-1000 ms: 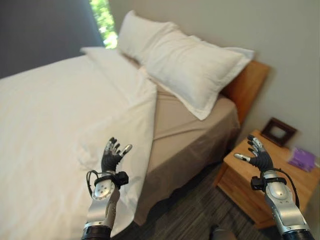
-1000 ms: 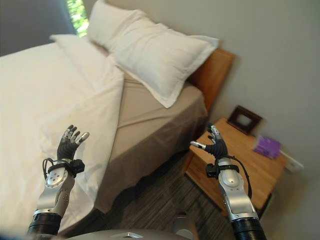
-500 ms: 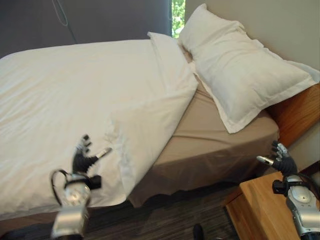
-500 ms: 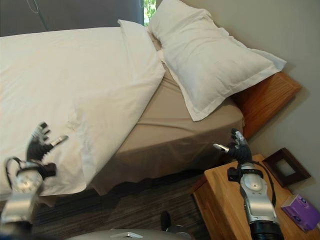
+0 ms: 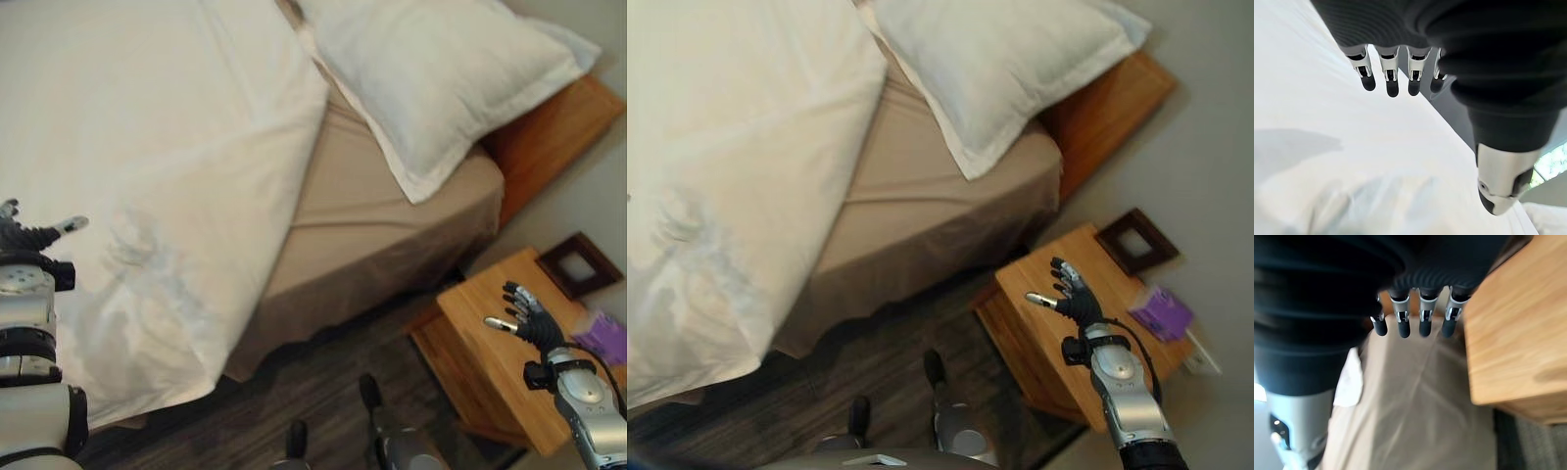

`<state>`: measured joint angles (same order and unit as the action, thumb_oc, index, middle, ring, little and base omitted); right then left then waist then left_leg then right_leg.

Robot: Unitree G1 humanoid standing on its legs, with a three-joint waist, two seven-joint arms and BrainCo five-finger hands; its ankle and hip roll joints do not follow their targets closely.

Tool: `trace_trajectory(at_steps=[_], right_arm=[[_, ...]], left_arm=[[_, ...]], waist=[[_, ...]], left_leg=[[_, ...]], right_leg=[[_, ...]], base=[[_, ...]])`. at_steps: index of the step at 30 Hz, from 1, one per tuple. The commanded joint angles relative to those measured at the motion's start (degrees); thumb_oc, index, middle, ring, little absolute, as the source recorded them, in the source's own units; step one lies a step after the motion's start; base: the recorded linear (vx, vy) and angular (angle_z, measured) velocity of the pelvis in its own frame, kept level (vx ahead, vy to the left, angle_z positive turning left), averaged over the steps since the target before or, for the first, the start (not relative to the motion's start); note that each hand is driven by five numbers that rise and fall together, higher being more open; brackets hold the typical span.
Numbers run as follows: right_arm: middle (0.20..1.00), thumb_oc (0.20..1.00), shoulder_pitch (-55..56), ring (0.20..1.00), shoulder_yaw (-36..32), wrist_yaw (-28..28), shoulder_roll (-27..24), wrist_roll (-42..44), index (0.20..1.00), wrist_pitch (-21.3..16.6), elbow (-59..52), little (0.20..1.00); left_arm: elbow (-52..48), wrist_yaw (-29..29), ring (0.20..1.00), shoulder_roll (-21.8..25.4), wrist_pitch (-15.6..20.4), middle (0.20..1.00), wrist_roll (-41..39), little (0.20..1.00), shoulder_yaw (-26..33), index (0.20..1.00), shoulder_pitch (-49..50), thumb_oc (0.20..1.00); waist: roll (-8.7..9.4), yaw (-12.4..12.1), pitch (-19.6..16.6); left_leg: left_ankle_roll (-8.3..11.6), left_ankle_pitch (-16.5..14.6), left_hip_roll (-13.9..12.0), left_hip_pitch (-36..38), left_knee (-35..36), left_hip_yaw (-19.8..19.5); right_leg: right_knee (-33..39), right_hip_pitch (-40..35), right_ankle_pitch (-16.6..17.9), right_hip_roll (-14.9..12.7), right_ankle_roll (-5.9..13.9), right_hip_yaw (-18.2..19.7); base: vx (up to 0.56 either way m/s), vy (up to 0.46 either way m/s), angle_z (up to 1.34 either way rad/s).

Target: Making the bed.

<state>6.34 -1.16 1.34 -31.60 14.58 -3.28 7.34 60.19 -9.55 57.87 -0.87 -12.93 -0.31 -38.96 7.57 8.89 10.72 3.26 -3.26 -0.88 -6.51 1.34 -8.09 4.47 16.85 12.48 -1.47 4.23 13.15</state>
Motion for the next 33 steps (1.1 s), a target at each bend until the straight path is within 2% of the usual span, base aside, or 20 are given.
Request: trace_trajectory(at_steps=[1,7,12,13,14,17,20,21,24,26,29,32,33], right_arm=[[1.000,1.000,-3.66,1.000,-1.81,-1.88,-4.01,1.56,1.000,-3.64,-1.03,1.000],[1.000,1.000,-5.22,1.000,1.59,-2.88,-2.76,0.82,1.000,-4.00,-1.67,1.000],[1.000,1.000,-6.40,1.000,4.35,-3.43,-2.62,-0.82,1.000,-3.92,-2.48,1.000],[1.000,1.000,-6.30,1.000,4.38,-3.57,-2.33,-0.95,1.000,-3.77,-2.50,1.000],[1.000,1.000,-5.96,1.000,4.55,-3.70,-1.61,-1.09,1.000,-3.63,-2.36,1.000],[1.000,1.000,-5.94,1.000,4.49,-3.83,-1.49,-1.18,1.000,-3.79,-1.98,1.000],[1.000,1.000,-6.22,1.000,4.23,-3.71,-1.64,-1.02,1.000,-4.05,-1.30,1.000],[1.000,1.000,-6.09,1.000,3.85,-3.45,-1.29,-0.57,1.000,-4.03,-0.82,1.000],[1.000,1.000,-6.07,1.000,3.79,-3.45,-0.82,-0.57,1.000,-3.92,0.01,1.000],[1.000,1.000,-6.33,1.000,4.15,-3.61,-0.58,-0.72,1.000,-3.76,0.77,1.000],[1.000,1.000,-6.14,1.000,4.21,-4.12,0.10,-0.77,1.000,-3.19,0.37,1.000],[1.000,1.000,-6.09,1.000,4.11,-4.78,0.58,-1.18,1.000,-2.51,-0.04,1.000],[1.000,1.000,-6.00,1.000,4.06,-4.79,0.59,-1.20,1.000,-2.48,-0.08,1.000]], left_arm=[[0.22,-0.59,1.000,0.61,1.71,1.000,-2.43,1.000,-1.51,1.000,-4.51,1.000],[3.43,-2.13,1.000,-2.59,1.65,1.000,-5.52,1.000,-2.97,1.000,-10.26,1.000],[6.38,-1.14,1.000,-5.30,-0.12,1.000,-2.67,1.000,-6.79,1.000,-13.79,1.000],[6.40,-0.92,0.576,-5.69,-0.43,0.576,-1.89,0.576,-7.41,0.576,-14.21,0.576],[4.31,-1.22,0.200,-7.26,-0.40,0.200,-0.67,0.200,-8.92,0.200,-14.93,0.200],[0.23,-1.33,0.200,-7.79,0.21,0.200,0.53,0.200,-11.26,0.200,-15.43,0.200],[-10.98,-2.03,0.200,-7.91,0.95,0.200,4.03,0.200,-16.72,0.200,-16.98,0.200],[-20.85,-0.98,0.200,-8.37,2.68,0.200,3.35,0.200,-20.07,0.200,-17.44,0.200],[-26.91,-0.49,0.200,-9.76,3.85,0.200,2.45,0.200,-21.93,0.200,-17.70,0.200],[-32.02,-1.06,0.200,-13.11,4.32,0.200,3.47,0.200,-24.59,0.200,-18.58,0.200],[-39.15,1.07,0.200,-19.40,4.05,0.200,3.86,0.200,-29.26,0.200,-18.84,0.200],[-43.09,4.49,0.200,-23.64,3.30,0.200,3.57,0.200,-32.82,0.200,-16.84,0.200],[-43.12,4.51,0.200,-23.69,3.26,0.200,3.59,0.200,-32.84,0.200,-16.81,0.200]], waist=[[-1.97,-0.02,1.11],[0.26,2.02,3.02],[1.85,3.19,4.30],[1.98,3.17,4.46],[2.00,3.21,4.55],[1.70,3.05,4.47],[0.79,2.49,4.79],[-0.55,2.02,5.13],[-1.34,1.85,5.15],[-2.19,1.69,5.46],[-3.08,1.81,6.00],[-3.56,2.08,6.58],[-3.58,2.04,6.57]], left_leg=[[-0.36,8.53,-0.11,-1.78,3.66,-1.38],[0.70,9.33,-0.86,-6.20,3.66,0.10],[1.17,9.43,-1.24,-7.79,3.66,1.04],[1.25,9.38,-1.29,-7.74,3.66,1.28],[1.21,9.08,-1.21,-7.40,3.66,1.66],[1.17,8.84,-1.09,-6.97,3.66,1.89],[0.99,8.40,-0.80,-6.04,3.66,1.95],[0.85,8.00,-0.47,-5.35,3.66,1.67],[0.75,8.24,-0.05,-5.44,3.66,1.33],[0.63,8.20,0.27,-5.13,3.66,0.95],[0.45,8.13,0.67,-4.78,3.66,0.68],[0.30,8.08,1.05,-4.57,3.66,0.59],[0.30,8.07,1.05,-4.54,3.66,0.58]], right_leg=[[-4.67,-2.09,-4.13,3.65,1.40,-1.00],[-4.03,2.32,-2.34,4.05,1.47,-0.02],[-3.01,3.83,-1.08,4.34,1.93,0.83],[-2.80,3.82,-0.92,4.37,2.00,0.93],[-2.30,3.53,-0.81,4.31,2.16,1.15],[-2.00,3.13,-0.89,4.19,2.25,1.18],[-1.72,2.08,-1.28,3.82,2.29,1.22],[-1.63,1.17,-1.80,3.41,2.26,0.71],[-1.61,1.07,-1.87,2.99,2.30,0.37],[-1.63,0.52,-2.07,2.71,2.37,0.10],[-1.59,0.01,-2.10,2.48,2.46,-0.13],[-1.41,-0.45,-1.82,2.36,2.56,-0.09],[-1.38,-0.50,-1.81,2.36,2.56,-0.10]], base=[[-0.08,0.018,-0.19],[-0.06,-0.011,-0.12],[-0.02,-0.011,-0.11],[0.03,0.005,-0.06],[0.00,0.000,0.00],[0.03,0.002,-0.02],[0.03,0.015,-0.01],[0.02,0.026,0.04],[0.00,0.000,0.00],[0.00,0.009,0.02],[0.00,0.000,0.00],[-0.01,-0.006,0.04],[-0.01,0.000,0.05]])
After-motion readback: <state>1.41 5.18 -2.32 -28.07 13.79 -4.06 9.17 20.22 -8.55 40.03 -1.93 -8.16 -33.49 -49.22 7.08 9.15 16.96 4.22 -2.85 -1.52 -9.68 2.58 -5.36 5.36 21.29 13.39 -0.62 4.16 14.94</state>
